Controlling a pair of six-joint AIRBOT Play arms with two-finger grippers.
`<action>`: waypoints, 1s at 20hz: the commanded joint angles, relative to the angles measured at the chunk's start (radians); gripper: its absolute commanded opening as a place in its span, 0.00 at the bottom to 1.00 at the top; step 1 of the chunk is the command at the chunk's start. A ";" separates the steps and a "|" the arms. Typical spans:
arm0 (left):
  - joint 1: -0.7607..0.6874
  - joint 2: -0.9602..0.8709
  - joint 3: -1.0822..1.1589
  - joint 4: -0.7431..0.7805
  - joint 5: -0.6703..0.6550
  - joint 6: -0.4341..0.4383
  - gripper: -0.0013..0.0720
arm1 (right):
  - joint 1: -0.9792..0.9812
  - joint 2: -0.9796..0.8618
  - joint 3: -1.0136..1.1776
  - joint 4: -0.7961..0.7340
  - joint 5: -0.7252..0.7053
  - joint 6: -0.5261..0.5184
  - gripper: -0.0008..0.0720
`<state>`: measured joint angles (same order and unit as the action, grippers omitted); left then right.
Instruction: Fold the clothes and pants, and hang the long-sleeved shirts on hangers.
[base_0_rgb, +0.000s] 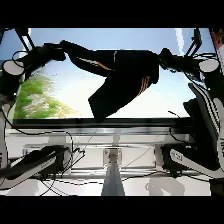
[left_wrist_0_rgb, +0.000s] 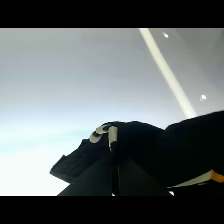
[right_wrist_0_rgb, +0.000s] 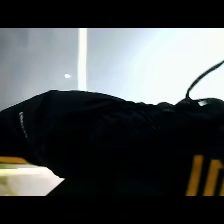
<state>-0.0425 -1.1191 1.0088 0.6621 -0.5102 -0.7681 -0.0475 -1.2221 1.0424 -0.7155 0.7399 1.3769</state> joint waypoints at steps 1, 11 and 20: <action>-0.012 0.035 0.000 0.084 -0.229 -0.131 0.03 | -0.020 -0.069 0.056 -0.154 0.043 -0.001 0.05; -0.156 0.092 -0.159 0.183 -0.837 -0.430 0.03 | -0.095 -0.109 0.129 -0.529 0.554 -0.003 0.06; -0.249 0.092 -0.396 0.182 -0.455 -0.474 0.24 | -0.095 -0.163 0.063 -0.655 0.487 -0.049 0.83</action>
<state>-0.2760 -1.0279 0.6582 0.8429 -1.0897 -1.2308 -0.1417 -1.3766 1.1114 -1.3430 1.2961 1.3373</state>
